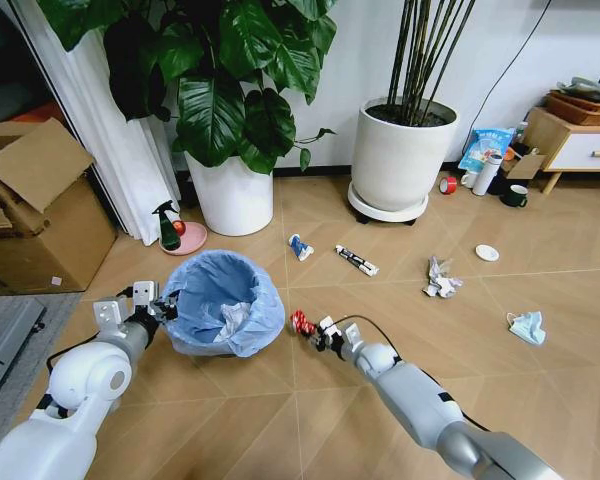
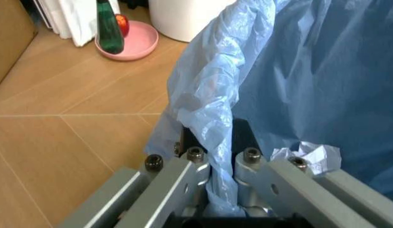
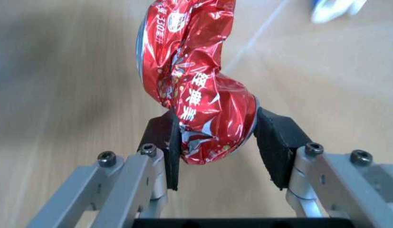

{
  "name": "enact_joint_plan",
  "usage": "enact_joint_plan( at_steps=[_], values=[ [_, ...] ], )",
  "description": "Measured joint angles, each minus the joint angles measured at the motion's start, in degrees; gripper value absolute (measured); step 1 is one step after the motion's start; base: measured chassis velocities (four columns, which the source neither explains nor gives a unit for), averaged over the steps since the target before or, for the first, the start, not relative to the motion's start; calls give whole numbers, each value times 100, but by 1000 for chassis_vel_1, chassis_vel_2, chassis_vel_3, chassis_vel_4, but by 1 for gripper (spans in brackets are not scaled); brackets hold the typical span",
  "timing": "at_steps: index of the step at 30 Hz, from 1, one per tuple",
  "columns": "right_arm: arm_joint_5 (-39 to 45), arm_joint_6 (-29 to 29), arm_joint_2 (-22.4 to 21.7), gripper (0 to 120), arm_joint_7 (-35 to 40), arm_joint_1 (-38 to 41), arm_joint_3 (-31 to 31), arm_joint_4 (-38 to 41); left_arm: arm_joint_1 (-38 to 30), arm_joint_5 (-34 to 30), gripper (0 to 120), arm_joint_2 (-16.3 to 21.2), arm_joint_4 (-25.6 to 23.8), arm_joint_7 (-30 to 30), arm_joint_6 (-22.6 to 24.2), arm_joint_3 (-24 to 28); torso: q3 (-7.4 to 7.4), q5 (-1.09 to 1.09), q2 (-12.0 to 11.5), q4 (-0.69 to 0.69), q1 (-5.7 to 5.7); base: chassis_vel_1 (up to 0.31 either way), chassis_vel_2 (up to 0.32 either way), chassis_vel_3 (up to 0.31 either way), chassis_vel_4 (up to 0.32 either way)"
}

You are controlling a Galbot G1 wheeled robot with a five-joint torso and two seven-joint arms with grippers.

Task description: Pick up the trash bin and place the garbage on the floor into it.

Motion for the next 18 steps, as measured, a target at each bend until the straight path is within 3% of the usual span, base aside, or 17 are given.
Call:
enact_joint_plan(
  at_steps=[9, 13, 15, 18],
  values=[
    [542, -144, -435, 35, 270, 274, 365, 1792, -41, 44, 0, 15, 87, -11, 135, 89, -1, -1, 0, 1, 0, 0, 0, 0, 0],
    [953, -356, -719, 35, 335, 482, 202, 2610, -80, 46, 0, 38, 140, -19, 182, 141, 0, -2, 0, 1, 0, 0, 0, 0, 0],
    [1360, -586, -1052, 35, 460, 596, -123, 3325, -99, 44, 0, 55, 188, -13, 220, 188, -1, -3, 0, 1, 0, 0, 0, 0, 0],
    [1594, -728, -1218, 35, 597, 653, -463, 3814, -112, 43, 0, 54, 212, -1, 245, 227, -1, -2, 0, -1, 0, 0, 0, 0, 0]
  ],
)
